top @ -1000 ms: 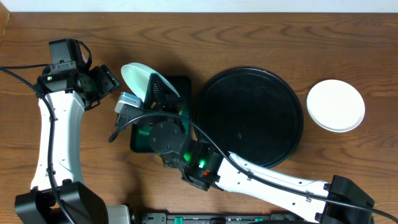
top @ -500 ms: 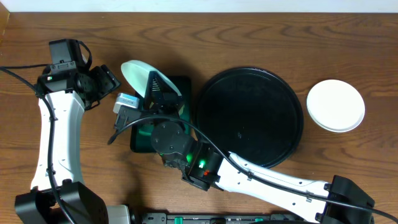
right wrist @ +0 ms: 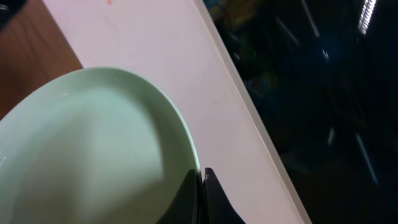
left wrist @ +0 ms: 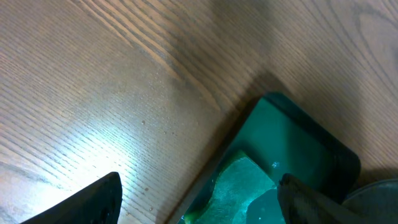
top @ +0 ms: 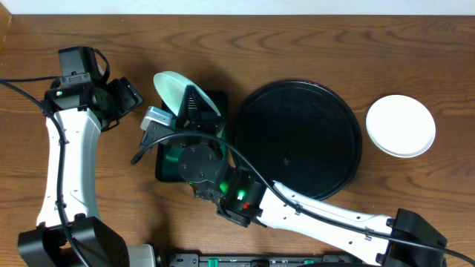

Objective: Clean dirty plates on tray and stack at the side
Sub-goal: 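Tilt the pale green plate up over the dark green tray to drain it, then carry the pale green plate right toward the white plate stack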

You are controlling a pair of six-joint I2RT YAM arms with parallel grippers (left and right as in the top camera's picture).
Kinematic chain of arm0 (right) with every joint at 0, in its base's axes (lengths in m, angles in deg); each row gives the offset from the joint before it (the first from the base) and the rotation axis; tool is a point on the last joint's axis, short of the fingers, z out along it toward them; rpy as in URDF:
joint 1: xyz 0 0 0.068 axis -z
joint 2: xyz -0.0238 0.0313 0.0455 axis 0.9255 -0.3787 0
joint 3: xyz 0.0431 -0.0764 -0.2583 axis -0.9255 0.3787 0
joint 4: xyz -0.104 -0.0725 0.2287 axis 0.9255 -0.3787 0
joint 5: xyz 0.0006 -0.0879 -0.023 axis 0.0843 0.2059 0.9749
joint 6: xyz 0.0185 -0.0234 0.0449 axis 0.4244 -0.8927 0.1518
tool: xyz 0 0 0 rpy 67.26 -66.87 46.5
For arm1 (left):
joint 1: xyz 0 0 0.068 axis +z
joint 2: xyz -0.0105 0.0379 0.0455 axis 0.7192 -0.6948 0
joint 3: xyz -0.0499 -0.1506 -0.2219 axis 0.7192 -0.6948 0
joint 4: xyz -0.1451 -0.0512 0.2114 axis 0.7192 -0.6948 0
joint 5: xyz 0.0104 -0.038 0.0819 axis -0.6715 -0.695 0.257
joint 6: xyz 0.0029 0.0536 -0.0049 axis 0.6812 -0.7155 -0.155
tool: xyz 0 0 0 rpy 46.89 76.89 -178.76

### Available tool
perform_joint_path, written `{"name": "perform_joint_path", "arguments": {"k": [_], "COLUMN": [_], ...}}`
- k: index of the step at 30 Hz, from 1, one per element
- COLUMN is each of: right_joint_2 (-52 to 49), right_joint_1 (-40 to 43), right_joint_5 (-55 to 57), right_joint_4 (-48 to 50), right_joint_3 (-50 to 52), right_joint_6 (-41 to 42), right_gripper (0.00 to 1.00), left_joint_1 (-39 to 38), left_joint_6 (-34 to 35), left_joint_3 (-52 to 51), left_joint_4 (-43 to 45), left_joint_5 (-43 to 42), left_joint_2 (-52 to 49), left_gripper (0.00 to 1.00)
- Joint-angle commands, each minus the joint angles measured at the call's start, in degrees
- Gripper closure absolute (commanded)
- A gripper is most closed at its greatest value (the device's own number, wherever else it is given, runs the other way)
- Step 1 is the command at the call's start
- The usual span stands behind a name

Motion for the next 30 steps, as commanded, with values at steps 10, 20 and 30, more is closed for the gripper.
{"name": "perform_joint_path", "arguments": {"k": [10,20,30], "right_joint_2": [0.3,0.3,0.3], "right_joint_1": [2.8,7.8,19.9], "right_joint_5": [2.9,-6.4,-39.0], "right_joint_4": [-2.9,-27.3,-40.3], "right_joint_3": [-0.8,-0.7,-0.7], "right_joint_6": [19.0,63.1,79.7], "right_gripper": [0.99,0.99,0.99], "left_joint_1": [0.2,0.2,0.2], "left_joint_6": [0.5,0.5,0.5], "left_joint_3": [0.6,0.6,0.6], "left_joint_4": [-0.1,-0.1,-0.1], "left_joint_5": [0.3,0.3,0.3], "left_joint_2": [-0.2,-0.2,-0.2], "left_gripper": [0.2,0.2,0.2]}}
